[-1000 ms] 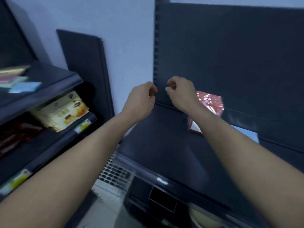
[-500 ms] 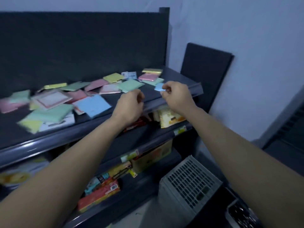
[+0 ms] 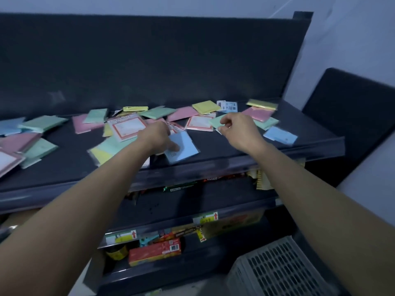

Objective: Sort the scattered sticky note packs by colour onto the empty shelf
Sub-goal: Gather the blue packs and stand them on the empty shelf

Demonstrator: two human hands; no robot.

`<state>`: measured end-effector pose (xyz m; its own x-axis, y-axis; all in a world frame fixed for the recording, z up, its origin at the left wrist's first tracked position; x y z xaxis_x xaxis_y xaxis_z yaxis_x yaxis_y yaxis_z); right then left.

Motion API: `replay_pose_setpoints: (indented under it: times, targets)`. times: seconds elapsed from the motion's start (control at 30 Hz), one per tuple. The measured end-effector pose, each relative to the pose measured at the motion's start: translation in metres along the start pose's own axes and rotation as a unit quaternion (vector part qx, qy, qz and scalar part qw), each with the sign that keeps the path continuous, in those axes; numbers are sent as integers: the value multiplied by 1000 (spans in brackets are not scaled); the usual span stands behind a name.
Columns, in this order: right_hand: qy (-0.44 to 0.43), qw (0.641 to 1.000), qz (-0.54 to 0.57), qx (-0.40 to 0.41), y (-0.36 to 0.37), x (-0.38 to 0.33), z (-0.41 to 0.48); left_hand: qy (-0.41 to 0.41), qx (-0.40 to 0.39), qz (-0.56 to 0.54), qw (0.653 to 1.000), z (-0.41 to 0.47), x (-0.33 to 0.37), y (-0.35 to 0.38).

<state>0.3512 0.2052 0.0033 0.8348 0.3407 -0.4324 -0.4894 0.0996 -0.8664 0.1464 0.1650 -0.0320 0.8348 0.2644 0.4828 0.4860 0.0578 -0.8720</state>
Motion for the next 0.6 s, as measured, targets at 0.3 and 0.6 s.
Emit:
replay_pose_setpoints:
  times: [0.3,0.6]
  targets:
    - [109,989,-93,-34,-19,106,36,85,68,-83,991,10,90,-17]
    - [230,939,-162,-199,-22,200,41,141,10,-221,965,27,154,17]
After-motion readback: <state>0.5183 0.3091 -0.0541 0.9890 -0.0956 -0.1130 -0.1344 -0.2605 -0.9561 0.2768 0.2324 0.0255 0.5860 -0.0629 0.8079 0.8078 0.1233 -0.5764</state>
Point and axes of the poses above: each hand's wrist, its own z-axis towards the middle knuckle, its own y-axis out of the palm, x = y × z, the point moved 9 cm from there along z, towards the middle knuckle, and after that the axes turned 6 degrees about -z, right-handed, at the moved point
